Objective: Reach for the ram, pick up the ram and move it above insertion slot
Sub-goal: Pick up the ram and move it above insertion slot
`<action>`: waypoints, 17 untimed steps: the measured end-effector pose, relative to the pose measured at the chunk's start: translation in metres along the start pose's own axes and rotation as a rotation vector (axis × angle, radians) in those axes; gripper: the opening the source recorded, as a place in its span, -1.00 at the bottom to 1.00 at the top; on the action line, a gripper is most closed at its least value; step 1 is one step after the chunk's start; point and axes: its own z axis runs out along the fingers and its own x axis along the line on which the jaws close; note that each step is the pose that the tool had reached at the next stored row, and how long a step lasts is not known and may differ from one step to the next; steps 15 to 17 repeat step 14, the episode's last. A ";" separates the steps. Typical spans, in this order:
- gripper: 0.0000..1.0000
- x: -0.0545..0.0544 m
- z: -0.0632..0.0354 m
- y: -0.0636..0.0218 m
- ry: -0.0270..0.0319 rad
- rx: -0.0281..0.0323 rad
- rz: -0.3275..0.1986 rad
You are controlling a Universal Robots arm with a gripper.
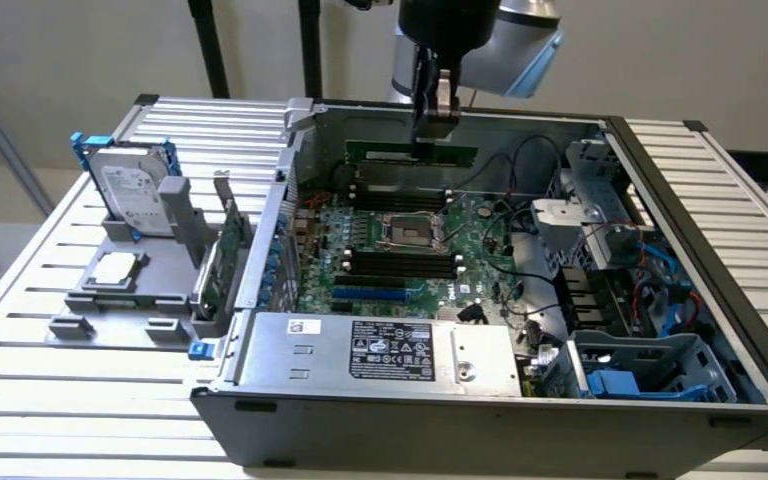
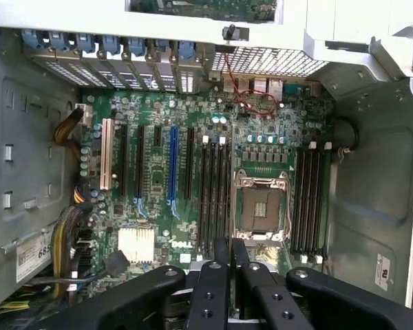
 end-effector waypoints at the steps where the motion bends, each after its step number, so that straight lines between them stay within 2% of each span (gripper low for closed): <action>1: -0.73 -0.001 0.0006 -0.0003 0.0001 0.0022 0.000; 5: -0.73 -0.004 0.0030 -0.0014 0.0003 0.0104 0.001; 17: -0.73 -0.005 0.0034 -0.0028 0.0002 0.0111 0.005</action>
